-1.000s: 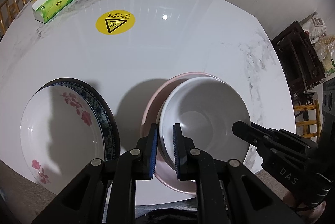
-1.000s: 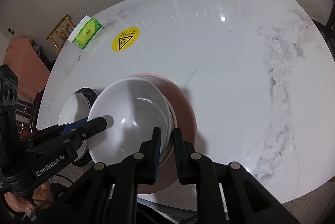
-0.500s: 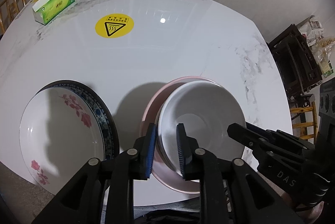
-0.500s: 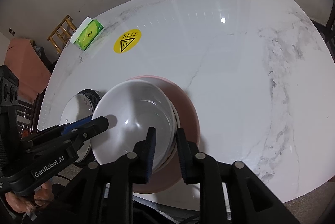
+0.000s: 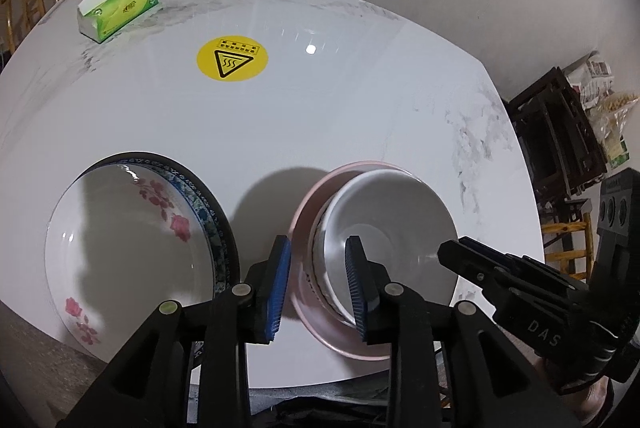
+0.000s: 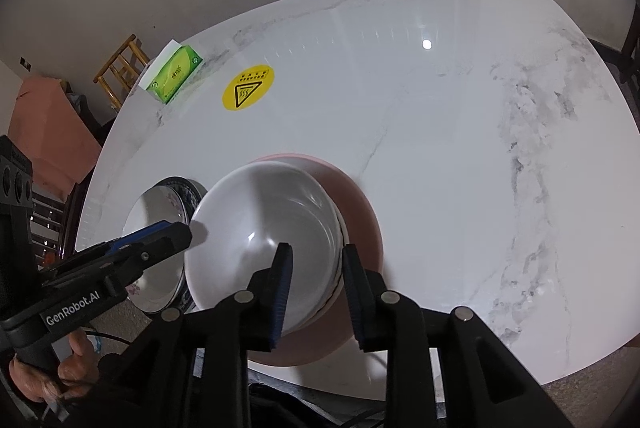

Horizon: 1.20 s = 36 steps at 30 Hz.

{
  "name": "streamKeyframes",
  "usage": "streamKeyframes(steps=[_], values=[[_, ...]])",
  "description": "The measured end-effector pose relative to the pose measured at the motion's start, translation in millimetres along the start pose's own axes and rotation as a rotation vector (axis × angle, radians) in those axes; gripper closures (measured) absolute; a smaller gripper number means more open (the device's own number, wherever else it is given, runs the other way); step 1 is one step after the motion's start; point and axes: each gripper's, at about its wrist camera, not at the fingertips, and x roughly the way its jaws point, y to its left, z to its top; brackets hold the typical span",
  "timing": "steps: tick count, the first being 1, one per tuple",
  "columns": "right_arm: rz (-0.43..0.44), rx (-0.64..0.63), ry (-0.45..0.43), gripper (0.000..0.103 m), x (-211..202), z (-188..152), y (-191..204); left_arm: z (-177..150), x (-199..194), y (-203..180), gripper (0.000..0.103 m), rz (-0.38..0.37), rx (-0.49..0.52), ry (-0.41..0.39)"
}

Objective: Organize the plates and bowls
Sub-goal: 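Close both tools on the pink bowl rim holding the nested bowls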

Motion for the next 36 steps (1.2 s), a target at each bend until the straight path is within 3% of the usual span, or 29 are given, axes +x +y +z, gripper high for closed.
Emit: streamKeyframes(steps=[2, 13, 36], values=[[0.000, 0.002, -0.007, 0.077, -4, 0, -1, 0, -5, 4, 0.070, 0.000, -0.016, -0.011], [-0.022, 0.044, -0.029, 0.076, -21, -4, -17, -2, -17, 29, 0.070, -0.018, -0.105, -0.025], [-0.070, 0.094, 0.049, 0.076, 4, -18, -35, -15, 12, 39, 0.069, 0.014, -0.176, 0.067]])
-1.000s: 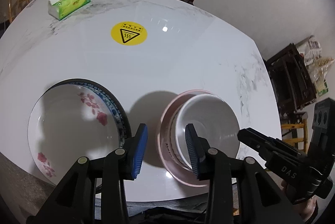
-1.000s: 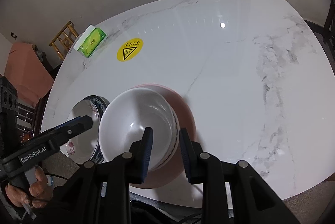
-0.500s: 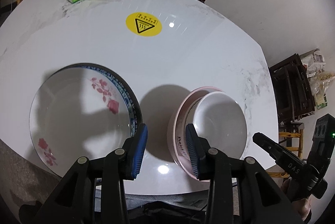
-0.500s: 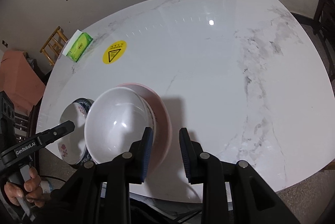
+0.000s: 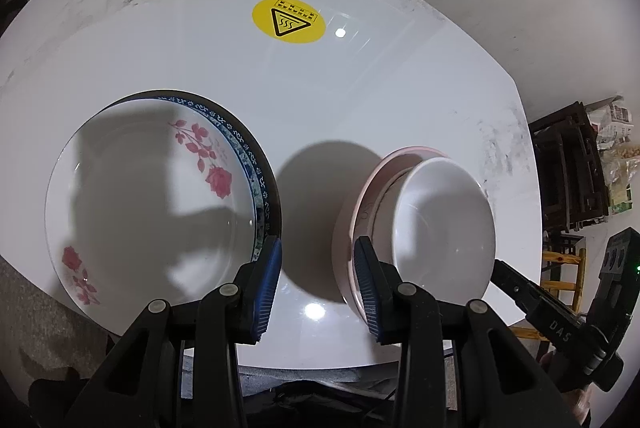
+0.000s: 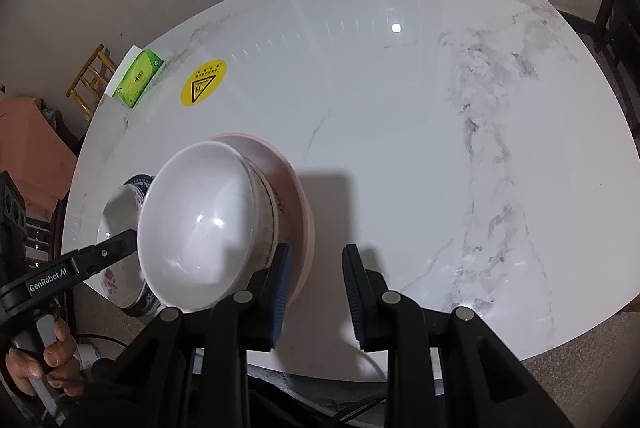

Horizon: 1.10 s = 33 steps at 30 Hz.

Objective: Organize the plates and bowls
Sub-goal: 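Close both tools on the pink bowl rim holding the nested bowls, then lift the nested bowl stack with both tools and carry it over the plates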

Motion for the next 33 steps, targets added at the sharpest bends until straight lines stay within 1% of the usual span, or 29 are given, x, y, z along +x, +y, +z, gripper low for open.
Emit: streamKeyframes(steps=[16, 33], values=[[-0.003, -0.018, 0.021, 0.076, 14, -3, 7, -1, 20, -4, 0.071, 0.016, 0.018, 0.032], [-0.027, -0.001, 0.041, 0.077, 33, 2, 5, -2, 32, -6, 0.071, 0.029, 0.039, 0.041]])
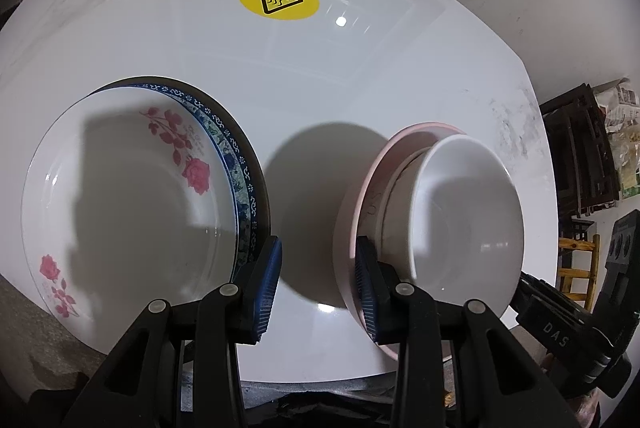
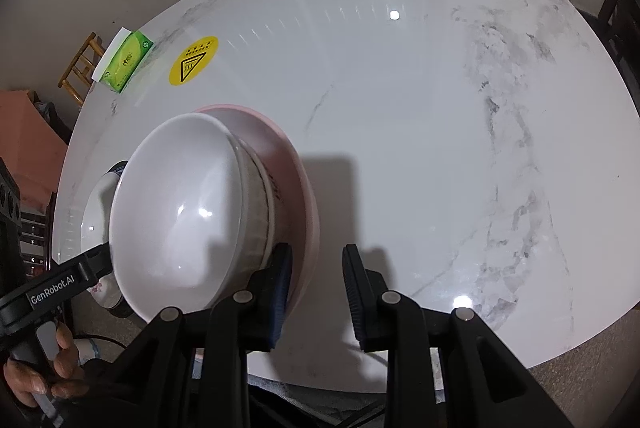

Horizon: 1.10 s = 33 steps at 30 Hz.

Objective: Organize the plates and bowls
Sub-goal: 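Lift the nested bowl stack with both tools and carry it over the plates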

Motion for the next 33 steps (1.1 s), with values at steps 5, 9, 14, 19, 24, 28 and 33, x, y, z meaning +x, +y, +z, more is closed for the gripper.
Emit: streamKeyframes(steps=[5, 9, 14, 19, 24, 28, 33], values=[[-0.014, 0.011, -0.015, 0.077, 0, 5, -4, 1, 5, -6, 0.071, -0.008, 0.021, -0.010], [-0.019, 0.019, -0.028, 0.077, -1, 7, -9, 3, 9, -11, 0.073, -0.012, 0.030, -0.022], [-0.024, 0.032, -0.049, 0.077, -2, 10, -14, 5, 11, -18, 0.073, -0.008, 0.044, -0.049], [-0.034, 0.036, -0.063, 0.077, -2, 11, -14, 5, 11, -18, 0.073, -0.020, 0.033, -0.070], [-0.036, 0.035, -0.068, 0.077, -1, 12, -13, 4, 11, -18, 0.073, -0.027, 0.026, -0.094], [-0.033, 0.036, -0.071, 0.077, -1, 11, -14, 4, 11, -18, 0.075, -0.030, 0.030, -0.104], [-0.033, 0.029, -0.087, 0.081, -3, 10, -12, 3, 11, -19, 0.076, -0.032, 0.029, -0.107]])
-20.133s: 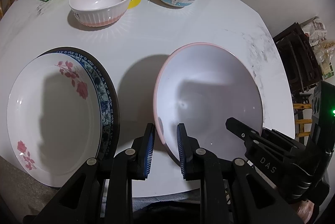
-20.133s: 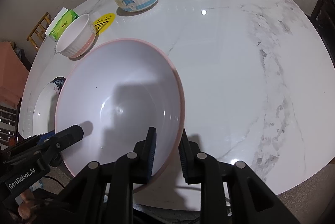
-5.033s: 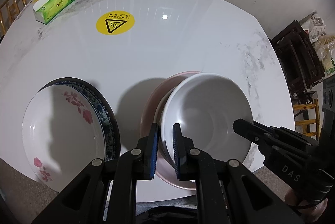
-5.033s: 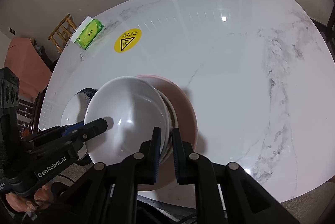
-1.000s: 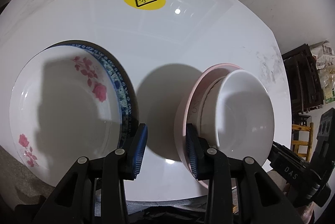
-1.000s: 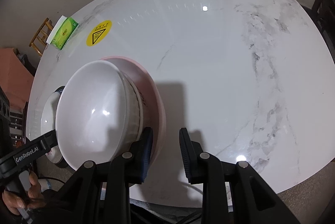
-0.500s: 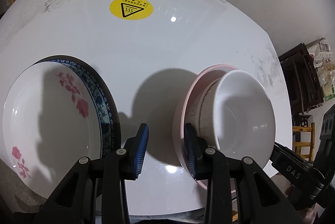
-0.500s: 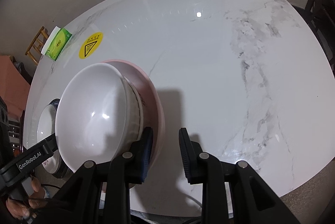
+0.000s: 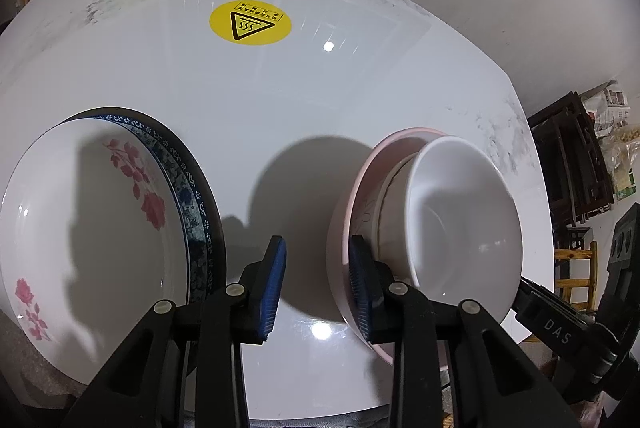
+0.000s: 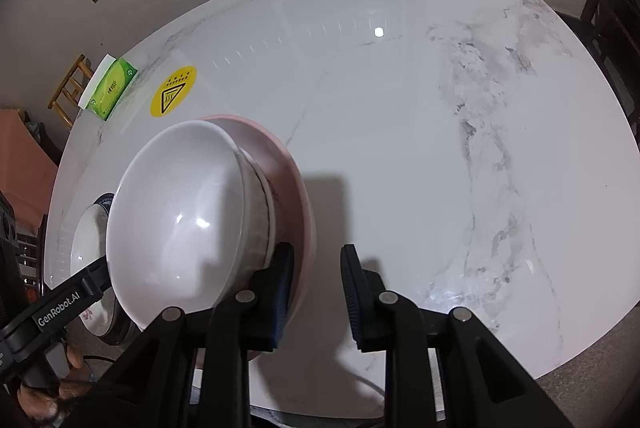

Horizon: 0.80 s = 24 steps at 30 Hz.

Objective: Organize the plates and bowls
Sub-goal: 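Lift the nested bowl stack with both tools and carry it over the plates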

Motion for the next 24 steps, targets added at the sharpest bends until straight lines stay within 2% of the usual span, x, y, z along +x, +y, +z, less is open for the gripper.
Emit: streamKeyframes(steps=[6, 14, 24], values=[[-0.009, -0.020, -0.028, 0.089, -2, -3, 6, 0, 0, 1, 0.077, -0.002, 0.000, -0.001], [-0.006, -0.012, -0.046, 0.091, -2, -6, 7, 1, 0, -13, 0.096, 0.003, 0.052, -0.020], [0.004, 0.002, -0.044, 0.091, -3, -5, 5, 3, 1, -17, 0.096, 0.007, 0.051, -0.012]])
